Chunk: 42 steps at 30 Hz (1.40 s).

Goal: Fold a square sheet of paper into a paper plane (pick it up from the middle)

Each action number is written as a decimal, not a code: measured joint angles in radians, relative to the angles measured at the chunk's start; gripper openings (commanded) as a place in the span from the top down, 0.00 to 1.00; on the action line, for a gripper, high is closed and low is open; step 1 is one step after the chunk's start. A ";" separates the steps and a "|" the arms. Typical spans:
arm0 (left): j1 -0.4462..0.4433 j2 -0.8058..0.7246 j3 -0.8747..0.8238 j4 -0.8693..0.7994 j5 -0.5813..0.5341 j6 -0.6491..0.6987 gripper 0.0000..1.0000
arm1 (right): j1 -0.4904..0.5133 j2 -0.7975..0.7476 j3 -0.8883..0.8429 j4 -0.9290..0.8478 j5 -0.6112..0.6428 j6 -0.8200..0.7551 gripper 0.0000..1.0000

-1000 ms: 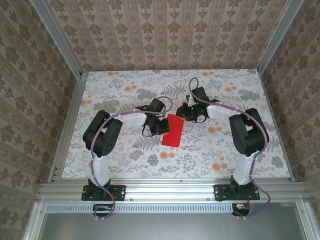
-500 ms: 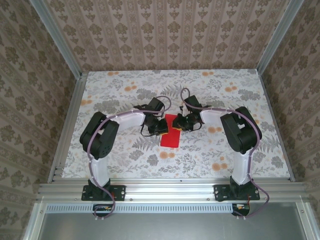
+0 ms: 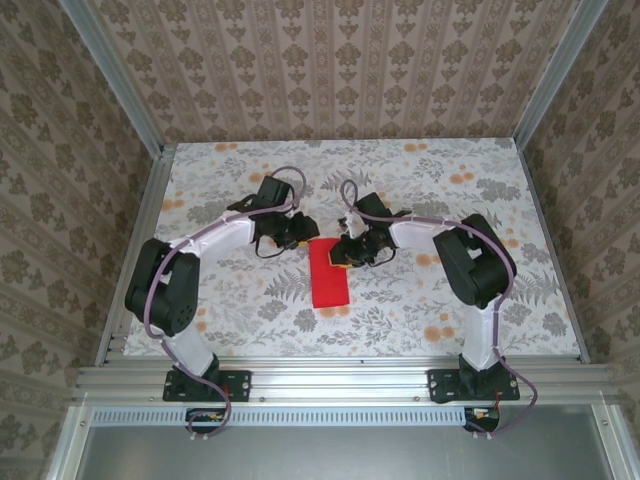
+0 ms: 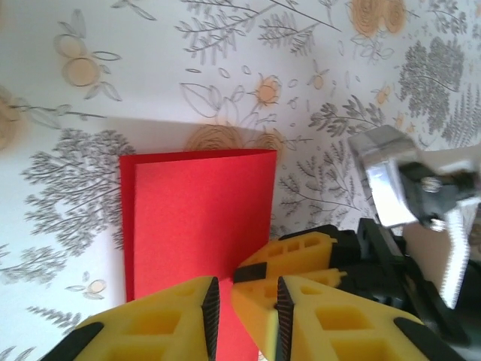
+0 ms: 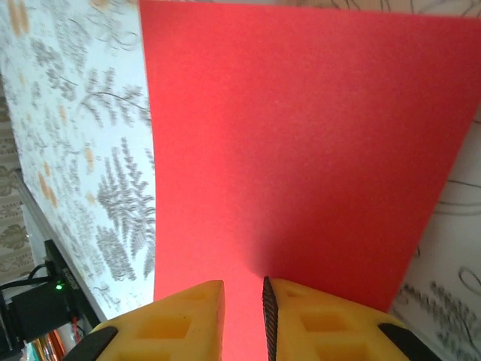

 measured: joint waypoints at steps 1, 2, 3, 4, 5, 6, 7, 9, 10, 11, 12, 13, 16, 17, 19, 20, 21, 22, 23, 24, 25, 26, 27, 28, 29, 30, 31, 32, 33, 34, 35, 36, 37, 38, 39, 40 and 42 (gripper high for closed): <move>-0.002 0.008 0.000 0.016 0.011 -0.003 0.69 | -0.004 -0.021 0.000 -0.002 0.003 0.001 0.77; -0.005 0.021 0.001 0.034 0.027 -0.005 0.70 | -0.009 -0.049 -0.003 0.000 0.013 0.006 0.77; -0.008 0.037 0.003 0.052 0.043 -0.007 0.71 | -0.014 -0.079 -0.011 0.006 0.024 0.014 0.78; -0.011 0.054 0.008 0.066 0.055 -0.011 0.73 | -0.018 -0.111 -0.026 0.014 0.035 0.025 0.78; -0.015 0.075 0.016 0.076 0.067 -0.014 0.75 | -0.023 -0.147 -0.050 0.026 0.050 0.039 0.78; -0.020 0.100 0.025 0.087 0.077 -0.014 0.76 | -0.028 -0.181 -0.078 0.038 0.062 0.056 0.78; -0.025 0.119 0.035 0.090 0.085 -0.014 0.77 | -0.031 -0.204 -0.100 0.047 0.072 0.069 0.78; -0.034 0.164 0.063 0.096 0.101 -0.014 0.78 | -0.037 -0.239 -0.151 0.065 0.098 0.104 0.78; -0.040 0.181 0.078 0.095 0.107 -0.013 0.79 | -0.038 -0.247 -0.169 0.071 0.109 0.116 0.78; -0.045 0.200 0.097 0.094 0.111 -0.013 0.79 | -0.039 -0.252 -0.190 0.079 0.119 0.133 0.78; -0.049 0.213 0.112 0.093 0.114 -0.013 0.80 | -0.039 -0.253 -0.202 0.084 0.128 0.144 0.78; -0.053 0.227 0.131 0.089 0.116 -0.012 0.80 | -0.039 -0.253 -0.216 0.088 0.137 0.158 0.78; -0.063 0.248 0.176 0.071 0.116 -0.008 0.80 | -0.039 -0.253 -0.231 0.088 0.159 0.189 0.79; -0.064 0.253 0.188 0.069 0.118 -0.005 0.80 | -0.039 -0.253 -0.232 0.089 0.167 0.197 0.79; -0.066 0.265 0.211 0.064 0.119 -0.003 0.80 | -0.039 -0.252 -0.232 0.093 0.182 0.212 0.79; -0.069 0.273 0.223 0.060 0.119 -0.001 0.80 | -0.039 -0.251 -0.232 0.097 0.185 0.220 0.79; -0.071 0.279 0.232 0.056 0.118 -0.001 0.80 | -0.039 -0.248 -0.232 0.105 0.185 0.230 0.79; -0.072 0.285 0.237 0.053 0.118 0.000 0.80 | -0.039 -0.243 -0.232 0.115 0.185 0.238 0.79; -0.072 0.290 0.240 0.047 0.118 0.002 0.81 | -0.039 -0.236 -0.232 0.124 0.185 0.244 0.79; -0.072 0.292 0.241 0.042 0.118 0.002 0.81 | -0.039 -0.228 -0.232 0.130 0.185 0.250 0.79; -0.073 0.294 0.241 0.035 0.117 0.002 0.81 | -0.038 -0.217 -0.232 0.137 0.185 0.258 0.79; -0.076 0.296 0.241 0.028 0.116 0.002 0.82 | -0.036 -0.206 -0.231 0.140 0.186 0.264 0.80; -0.077 0.296 0.241 0.023 0.113 0.003 0.82 | -0.036 -0.194 -0.230 0.142 0.186 0.269 0.80; -0.077 0.296 0.241 0.016 0.109 0.003 0.82 | -0.034 -0.182 -0.227 0.144 0.186 0.273 0.80; -0.077 0.296 0.241 0.011 0.105 0.003 0.82 | -0.033 -0.166 -0.221 0.144 0.187 0.281 0.80; -0.077 0.296 0.241 0.010 0.100 0.004 0.83 | -0.032 -0.150 -0.212 0.144 0.189 0.286 0.80; -0.077 0.296 0.241 0.006 0.095 0.006 0.83 | -0.032 -0.132 -0.198 0.143 0.193 0.290 0.81; -0.077 0.296 0.241 0.002 0.089 0.007 0.83 | -0.032 -0.116 -0.185 0.143 0.198 0.290 0.81; -0.076 0.296 0.241 0.000 0.085 0.007 0.84 | -0.032 -0.103 -0.171 0.143 0.202 0.290 0.81; -0.076 0.296 0.238 -0.003 0.079 0.008 0.84 | -0.032 -0.087 -0.154 0.143 0.209 0.290 0.81; -0.076 0.296 0.235 -0.004 0.074 0.009 0.84 | -0.032 -0.074 -0.138 0.143 0.214 0.290 0.81; -0.076 0.296 0.231 -0.004 0.071 0.010 0.84 | -0.032 -0.063 -0.125 0.143 0.217 0.289 0.81; -0.075 0.295 0.223 -0.004 0.064 0.011 0.84 | -0.032 -0.050 -0.109 0.142 0.220 0.289 0.81; -0.073 0.294 0.213 -0.005 0.059 0.014 0.84 | -0.032 -0.037 -0.093 0.140 0.220 0.288 0.81; -0.071 0.291 0.203 -0.005 0.056 0.014 0.84 | -0.032 -0.025 -0.079 0.138 0.220 0.285 0.81; -0.069 0.288 0.191 -0.008 0.052 0.014 0.84 | -0.031 -0.006 -0.058 0.133 0.220 0.281 0.81; -0.064 0.278 0.171 -0.014 0.045 0.016 0.84 | -0.028 0.028 -0.023 0.124 0.220 0.267 0.81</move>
